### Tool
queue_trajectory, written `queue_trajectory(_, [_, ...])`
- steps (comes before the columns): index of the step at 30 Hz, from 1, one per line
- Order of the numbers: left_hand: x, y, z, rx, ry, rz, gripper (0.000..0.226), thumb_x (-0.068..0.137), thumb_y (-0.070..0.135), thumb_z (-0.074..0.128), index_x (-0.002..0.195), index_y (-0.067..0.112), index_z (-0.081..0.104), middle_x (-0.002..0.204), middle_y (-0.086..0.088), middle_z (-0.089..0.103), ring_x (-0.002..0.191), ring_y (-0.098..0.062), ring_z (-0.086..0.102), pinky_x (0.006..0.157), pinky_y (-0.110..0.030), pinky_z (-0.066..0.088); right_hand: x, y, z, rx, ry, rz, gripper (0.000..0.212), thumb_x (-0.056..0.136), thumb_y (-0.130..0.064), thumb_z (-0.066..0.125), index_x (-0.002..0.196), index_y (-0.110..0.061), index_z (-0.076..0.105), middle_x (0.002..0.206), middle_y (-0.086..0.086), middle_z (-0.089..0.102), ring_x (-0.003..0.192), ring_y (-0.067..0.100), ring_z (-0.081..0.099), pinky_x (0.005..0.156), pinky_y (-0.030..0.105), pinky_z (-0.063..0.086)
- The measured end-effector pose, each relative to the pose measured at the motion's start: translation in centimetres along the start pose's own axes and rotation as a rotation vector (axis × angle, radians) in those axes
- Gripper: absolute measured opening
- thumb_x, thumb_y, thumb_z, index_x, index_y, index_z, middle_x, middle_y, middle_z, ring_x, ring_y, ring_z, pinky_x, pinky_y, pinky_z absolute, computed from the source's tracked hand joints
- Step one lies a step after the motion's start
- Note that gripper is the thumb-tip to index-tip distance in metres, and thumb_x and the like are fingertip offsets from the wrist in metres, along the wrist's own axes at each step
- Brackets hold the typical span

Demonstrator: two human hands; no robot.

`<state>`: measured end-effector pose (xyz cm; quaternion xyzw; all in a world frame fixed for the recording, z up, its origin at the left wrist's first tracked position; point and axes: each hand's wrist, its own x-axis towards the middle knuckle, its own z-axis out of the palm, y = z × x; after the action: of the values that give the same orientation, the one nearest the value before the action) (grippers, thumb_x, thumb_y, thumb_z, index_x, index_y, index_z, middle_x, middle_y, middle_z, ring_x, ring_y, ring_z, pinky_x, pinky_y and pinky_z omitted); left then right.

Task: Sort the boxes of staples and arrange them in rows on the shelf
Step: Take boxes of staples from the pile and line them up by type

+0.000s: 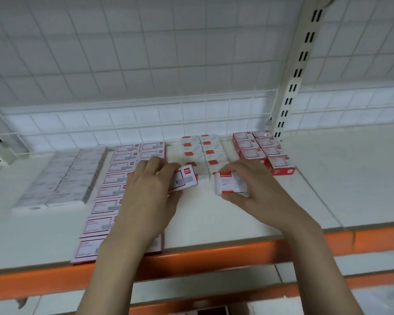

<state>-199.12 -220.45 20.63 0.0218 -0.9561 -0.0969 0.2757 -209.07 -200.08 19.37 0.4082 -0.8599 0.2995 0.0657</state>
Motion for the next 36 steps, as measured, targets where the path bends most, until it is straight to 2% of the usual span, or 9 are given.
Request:
queue_trajectory(2, [-0.8, -1.7, -0.9, 0.007, 0.004, 0.014, 0.043, 0.063, 0.017, 0.068, 0.105, 0.006, 0.066, 0.092, -0.012, 0.06, 0.083, -0.038, 0.056, 0.07, -0.047, 0.051, 0.2, -1.9, 1.3, -0.029, -0.008, 0.021, 0.044, 0.079, -0.038, 0.067, 0.119, -0.023, 0.056, 0.115, -0.012, 0.053, 0.107, 0.009, 0.04, 0.091, 0.025, 0.03])
queue_trajectory(5, [-2.0, -3.8, -1.8, -0.006, 0.003, 0.029, 0.046, 0.064, 0.013, 0.076, 0.107, 0.005, 0.066, 0.091, -0.012, 0.062, 0.083, -0.039, 0.057, 0.071, -0.048, 0.051, 0.4, -3.7, 3.0, -0.079, -0.039, 0.053, 0.047, 0.08, -0.039, 0.066, 0.122, -0.023, 0.056, 0.121, -0.008, 0.056, 0.113, 0.015, 0.042, 0.093, 0.027, 0.03])
queue_trajectory(8, [-3.1, -5.1, -2.4, -0.035, -0.015, 0.017, 0.052, 0.061, 0.01, 0.084, 0.11, 0.006, 0.065, 0.092, -0.011, 0.061, 0.084, -0.038, 0.056, 0.072, -0.048, 0.051, 0.8, -4.5, 4.4, -0.14, -0.087, 0.057, 0.047, 0.082, -0.03, 0.066, 0.126, -0.021, 0.056, 0.125, -0.003, 0.056, 0.118, 0.019, 0.042, 0.095, 0.022, 0.026])
queue_trajectory(12, [-3.9, -6.1, -2.7, -0.065, -0.046, 0.012, 0.056, 0.059, 0.007, 0.083, 0.112, 0.006, 0.065, 0.093, -0.011, 0.061, 0.085, -0.038, 0.057, 0.074, -0.051, 0.051, 1.1, -4.8, 5.6, -0.202, -0.084, 0.102, 0.045, 0.084, -0.007, 0.06, 0.128, -0.011, 0.055, 0.133, 0.006, 0.052, 0.125, 0.025, 0.041, 0.099, 0.01, 0.012])
queue_trajectory(16, [-4.0, -6.3, -2.3, -0.057, -0.054, -0.006, 0.055, 0.058, 0.009, 0.085, 0.11, 0.006, 0.066, 0.092, -0.01, 0.063, 0.083, -0.037, 0.058, 0.073, -0.048, 0.05, 0.1, -5.4, 5.6, -0.198, -0.025, 0.128, 0.04, 0.086, -0.003, 0.056, 0.125, -0.01, 0.058, 0.134, 0.003, 0.053, 0.127, 0.022, 0.041, 0.102, 0.009, 0.014])
queue_trajectory(20, [-4.0, -5.8, -1.9, -0.073, -0.065, -0.021, 0.054, 0.06, 0.01, 0.085, 0.11, 0.008, 0.066, 0.095, -0.01, 0.063, 0.087, -0.036, 0.059, 0.076, -0.048, 0.049, -0.7, -5.5, 6.0, -0.236, -0.003, 0.106, 0.033, 0.082, 0.0, 0.058, 0.113, -0.007, 0.067, 0.12, 0.008, 0.062, 0.117, 0.028, 0.054, 0.103, 0.024, 0.026])
queue_trajectory(23, [-4.0, -5.5, -1.7, -0.075, -0.076, -0.027, 0.053, 0.061, 0.009, 0.084, 0.11, 0.008, 0.066, 0.097, -0.011, 0.064, 0.089, -0.036, 0.059, 0.079, -0.05, 0.049, -0.5, -5.0, 6.2, -0.274, 0.001, 0.089, 0.031, 0.08, -0.007, 0.052, 0.106, -0.004, 0.069, 0.112, 0.011, 0.066, 0.107, 0.032, 0.06, 0.1, 0.036, 0.032])
queue_trajectory(28, [-3.9, -5.6, -1.5, -0.057, -0.1, -0.043, 0.053, 0.061, 0.009, 0.084, 0.111, 0.008, 0.065, 0.098, -0.011, 0.064, 0.089, -0.037, 0.059, 0.078, -0.05, 0.048, 0.3, -4.2, 6.2, -0.297, -0.044, 0.093, 0.036, 0.081, -0.008, 0.048, 0.112, 0.0, 0.065, 0.118, 0.015, 0.063, 0.112, 0.035, 0.057, 0.103, 0.039, 0.029])
queue_trajectory(36, [-3.9, -5.3, -1.7, -0.043, -0.095, -0.056, 0.053, 0.06, 0.008, 0.083, 0.11, 0.008, 0.066, 0.097, -0.011, 0.064, 0.089, -0.037, 0.059, 0.077, -0.047, 0.047, 0.9, -3.8, 6.3, -0.284, -0.069, 0.09, 0.037, 0.081, -0.01, 0.05, 0.114, 0.003, 0.062, 0.118, 0.017, 0.06, 0.116, 0.036, 0.052, 0.103, 0.034, 0.026])
